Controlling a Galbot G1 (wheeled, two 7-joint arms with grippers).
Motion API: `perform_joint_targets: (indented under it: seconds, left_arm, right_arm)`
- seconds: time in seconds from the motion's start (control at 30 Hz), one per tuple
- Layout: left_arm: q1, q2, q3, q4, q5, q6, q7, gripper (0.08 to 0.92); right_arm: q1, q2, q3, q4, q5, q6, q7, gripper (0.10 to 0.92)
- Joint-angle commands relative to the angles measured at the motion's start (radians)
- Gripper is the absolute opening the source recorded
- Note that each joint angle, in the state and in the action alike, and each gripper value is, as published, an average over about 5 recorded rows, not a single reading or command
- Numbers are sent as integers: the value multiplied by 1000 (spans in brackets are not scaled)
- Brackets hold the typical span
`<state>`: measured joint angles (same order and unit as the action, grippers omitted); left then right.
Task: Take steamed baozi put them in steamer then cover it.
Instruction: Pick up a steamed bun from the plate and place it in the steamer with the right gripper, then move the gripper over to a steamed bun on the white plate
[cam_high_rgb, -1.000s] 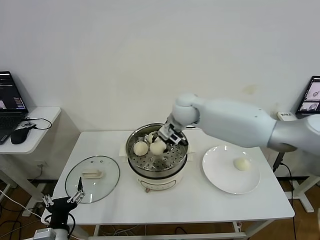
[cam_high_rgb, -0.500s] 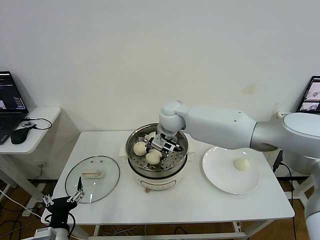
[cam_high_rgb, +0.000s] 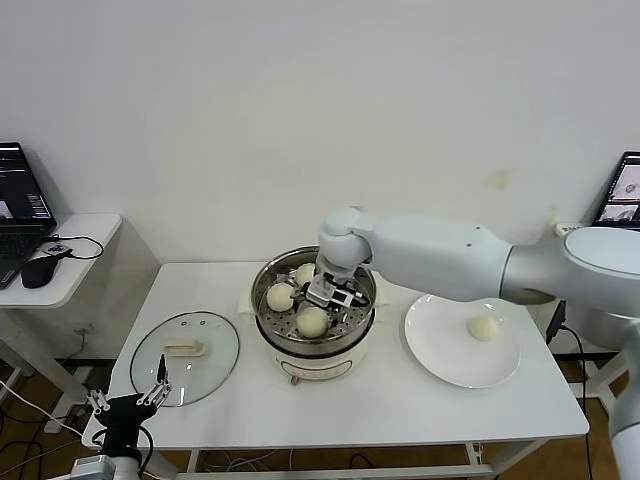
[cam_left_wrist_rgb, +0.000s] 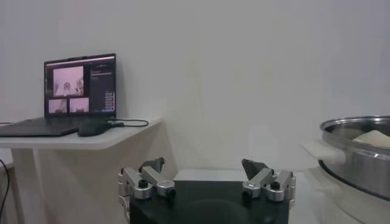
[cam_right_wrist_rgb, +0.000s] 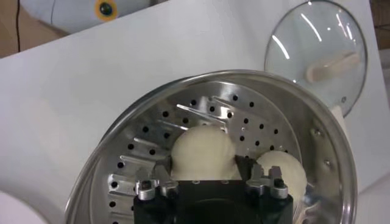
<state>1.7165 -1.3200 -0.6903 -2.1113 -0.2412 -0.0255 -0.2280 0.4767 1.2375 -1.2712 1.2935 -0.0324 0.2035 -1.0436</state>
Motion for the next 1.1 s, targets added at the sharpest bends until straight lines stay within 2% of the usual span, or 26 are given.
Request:
perform_joint_targets:
  seconds: [0.03, 0.23, 0.5, 0.73, 0.93, 1.1]
  left_arm:
    - [-1, 2, 0, -5, 1, 1, 1, 823]
    - [-1, 11, -6, -10, -1, 3, 2, 823]
    - [4, 27, -7, -14, -1, 1, 4, 823]
    - [5, 42, -7, -15, -4, 0, 6, 823]
    - [10, 46, -3, -6, -2, -4, 8, 823]
    - [10, 46, 1, -6, 1, -3, 8, 823]
  right_arm:
    - [39, -50, 22, 33, 57, -35, -1, 820]
    - [79, -156, 68, 90, 109, -152, -17, 823]
    - [73, -350, 134, 179, 203, -424, -8, 823]
    - [18, -543, 177, 217, 158, -499, -23, 823]
    - [-90, -662, 252, 174, 22, -454, -60, 823]
    - [-207, -689, 370, 104, -74, -415, -72, 823]
